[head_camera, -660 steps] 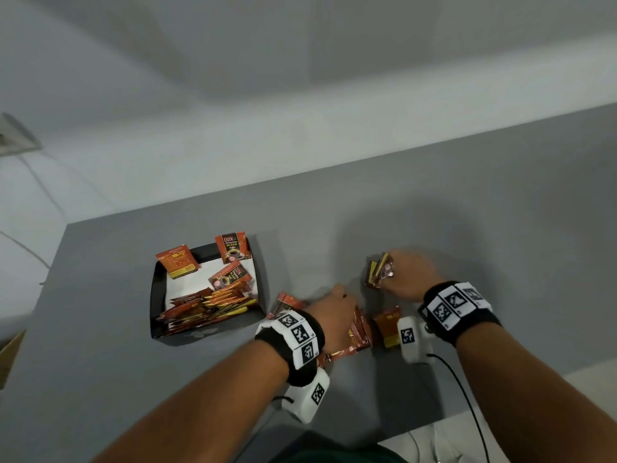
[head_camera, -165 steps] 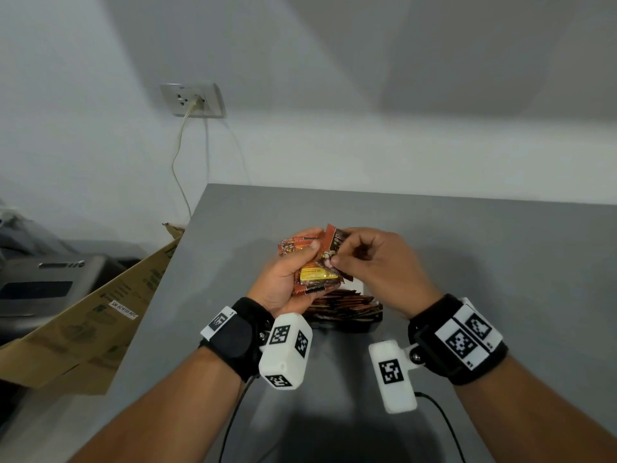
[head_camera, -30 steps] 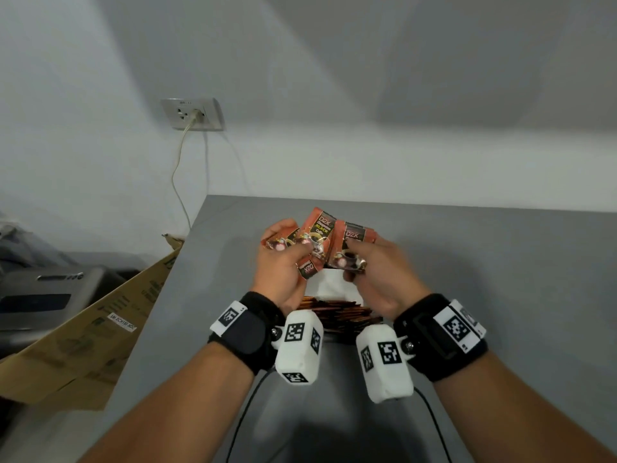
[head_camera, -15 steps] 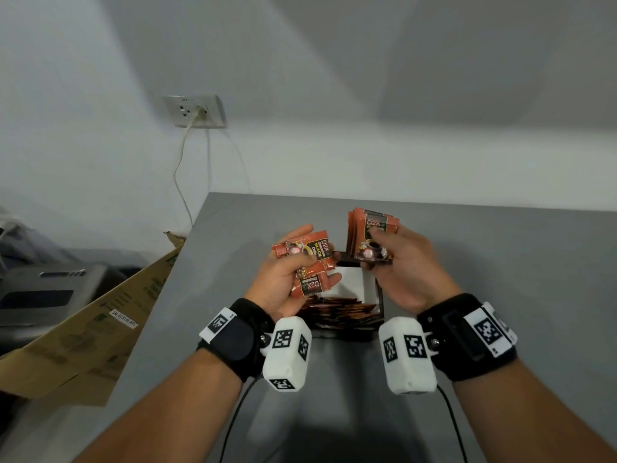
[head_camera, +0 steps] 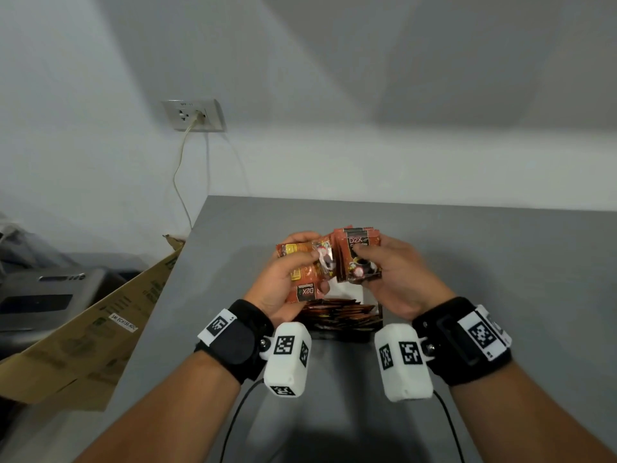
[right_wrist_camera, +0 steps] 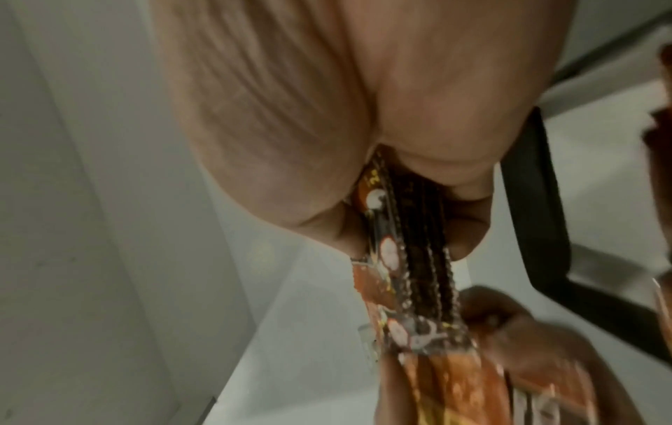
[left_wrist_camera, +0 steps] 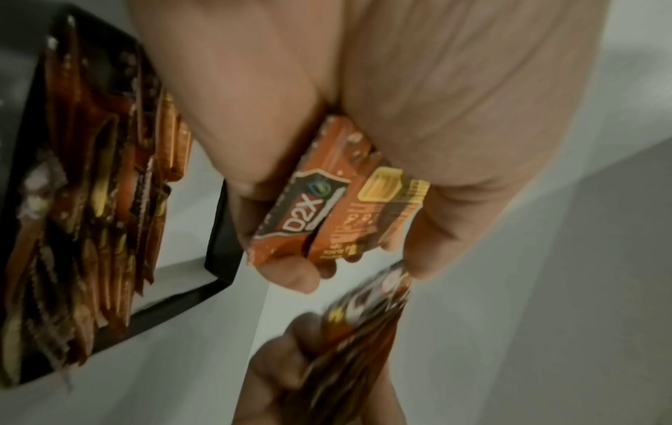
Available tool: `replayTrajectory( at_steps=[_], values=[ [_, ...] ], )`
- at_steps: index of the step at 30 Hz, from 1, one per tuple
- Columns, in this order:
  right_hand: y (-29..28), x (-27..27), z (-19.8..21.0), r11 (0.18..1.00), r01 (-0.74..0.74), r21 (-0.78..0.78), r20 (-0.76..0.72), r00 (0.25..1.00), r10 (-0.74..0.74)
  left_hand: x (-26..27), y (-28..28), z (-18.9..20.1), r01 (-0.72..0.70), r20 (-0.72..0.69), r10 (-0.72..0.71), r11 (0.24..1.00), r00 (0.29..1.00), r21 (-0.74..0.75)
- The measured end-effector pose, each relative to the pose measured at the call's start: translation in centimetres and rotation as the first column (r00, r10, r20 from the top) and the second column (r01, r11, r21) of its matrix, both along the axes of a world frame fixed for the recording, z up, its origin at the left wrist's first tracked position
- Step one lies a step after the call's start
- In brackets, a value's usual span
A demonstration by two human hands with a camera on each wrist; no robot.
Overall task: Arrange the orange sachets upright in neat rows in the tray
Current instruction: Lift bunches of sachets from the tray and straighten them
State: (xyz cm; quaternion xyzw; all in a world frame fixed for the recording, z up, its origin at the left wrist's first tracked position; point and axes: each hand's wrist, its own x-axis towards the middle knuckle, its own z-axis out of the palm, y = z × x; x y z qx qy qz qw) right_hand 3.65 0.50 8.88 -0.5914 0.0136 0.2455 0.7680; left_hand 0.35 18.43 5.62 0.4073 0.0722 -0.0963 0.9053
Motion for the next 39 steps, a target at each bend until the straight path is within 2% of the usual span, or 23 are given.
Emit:
replayTrajectory(
  at_steps=[4,6,8,10,11,13,15,18,22,25,32,34,36,39],
  values=[
    [-0.4,0.7,1.2,0.971,-0.148,-0.187,0.086,0.982,0.166,0.3,0.7,0.3,0.044,0.053,-0.050,0.992,0.997,0.115],
    [-0.1,0.9,1.4,0.958,-0.173,-0.230,0.123,0.971,0.205,0.4,0.5,0.5,0.040,0.070,-0.053,0.983,0.996,0.178],
    [0.1,1.1,1.2,0.989,-0.063,-0.136,0.129,0.988,0.081,0.4,0.2,0.7,0.005,0.081,-0.020,0.984,0.996,0.179],
    [0.1,1.1,0.8,0.995,0.088,0.044,0.051,0.995,-0.090,0.1,0.1,0.8,-0.061,0.081,0.049,0.985,0.996,0.158],
    [0.1,1.0,0.5,0.986,0.128,0.103,0.010,0.992,-0.129,0.0,0.1,0.7,-0.098,0.078,0.087,0.983,0.993,0.154],
    [0.5,0.5,0.0,0.987,0.126,0.100,-0.013,0.992,-0.125,-0.1,-0.3,0.4,-0.148,0.082,0.137,0.979,0.987,0.143],
    [1.3,-0.1,-0.5,0.996,0.086,0.012,0.012,0.996,-0.086,0.1,-1.0,0.1,-0.176,0.084,0.165,0.976,0.983,0.132],
    [2.0,-0.3,-0.9,0.993,0.091,-0.072,0.020,0.996,-0.090,0.1,-1.3,0.3,-0.156,0.056,0.151,0.983,0.987,0.101],
    [0.9,0.6,-0.6,0.983,0.177,0.059,-0.049,0.984,-0.174,0.0,-0.3,0.2,-0.091,-0.004,0.091,0.996,0.996,0.010],
    [0.2,0.7,-0.1,0.975,0.165,0.151,-0.039,0.986,-0.161,0.0,-0.1,0.0,-0.089,-0.004,0.090,0.993,0.996,0.071],
    [0.6,0.2,0.0,0.999,0.015,0.032,0.049,0.999,-0.017,0.2,-0.4,-0.3,-0.042,0.046,0.033,0.980,0.998,0.195],
    [0.7,0.3,0.0,0.998,0.010,0.063,0.086,0.996,-0.015,0.1,-0.4,-0.1,-0.029,0.000,0.029,0.988,1.000,0.150],
    [0.3,0.5,0.2,0.997,0.010,0.077,0.156,0.988,-0.022,0.0,0.1,0.2,0.031,-0.105,-0.028,0.999,0.994,0.026],
    [-0.5,0.7,0.4,0.991,-0.068,-0.118,0.321,0.941,0.103,0.2,0.9,-0.3,0.129,-0.203,-0.148,0.986,0.968,-0.103]
  ],
)
